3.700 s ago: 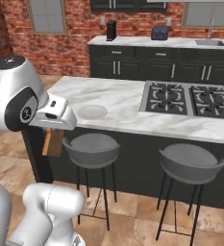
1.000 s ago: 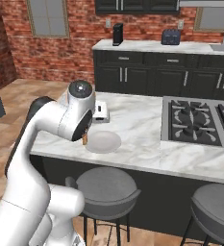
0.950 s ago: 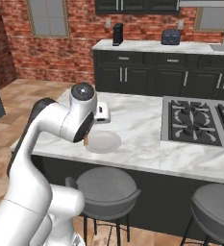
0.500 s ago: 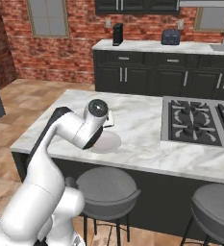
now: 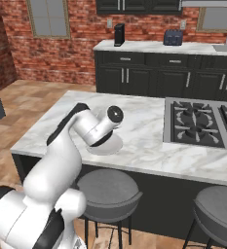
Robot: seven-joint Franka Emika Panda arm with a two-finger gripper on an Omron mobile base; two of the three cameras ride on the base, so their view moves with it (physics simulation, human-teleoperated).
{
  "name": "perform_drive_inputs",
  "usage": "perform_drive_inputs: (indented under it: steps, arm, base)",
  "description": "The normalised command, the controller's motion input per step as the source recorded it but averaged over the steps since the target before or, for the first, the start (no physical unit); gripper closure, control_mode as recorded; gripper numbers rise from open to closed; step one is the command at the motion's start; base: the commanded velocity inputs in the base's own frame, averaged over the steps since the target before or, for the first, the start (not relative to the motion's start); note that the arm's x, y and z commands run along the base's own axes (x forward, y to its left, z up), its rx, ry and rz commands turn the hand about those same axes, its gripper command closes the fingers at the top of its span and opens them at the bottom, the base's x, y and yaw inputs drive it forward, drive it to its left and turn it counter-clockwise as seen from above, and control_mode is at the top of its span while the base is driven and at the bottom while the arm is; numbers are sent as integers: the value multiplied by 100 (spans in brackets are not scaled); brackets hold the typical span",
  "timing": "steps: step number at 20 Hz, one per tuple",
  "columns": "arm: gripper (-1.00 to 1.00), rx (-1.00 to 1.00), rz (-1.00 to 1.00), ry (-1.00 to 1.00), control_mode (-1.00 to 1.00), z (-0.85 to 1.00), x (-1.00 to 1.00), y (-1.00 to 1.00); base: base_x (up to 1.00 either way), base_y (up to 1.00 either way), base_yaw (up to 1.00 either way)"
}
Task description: Start the toaster. Once the lever pops up, take the bread to the plate on the dining counter.
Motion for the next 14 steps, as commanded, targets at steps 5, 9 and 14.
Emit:
perform_drive_inputs:
  steps: [5,9,14]
  arm:
    - [100,7,11,2,-100,-27,48,4]
    - [100,4,9,0,-100,-36,40,3]
    - [100,2,6,1,-100,-27,44,7]
  base:
    - [0,0,0]
    - [0,0,0]
    - [0,0,0]
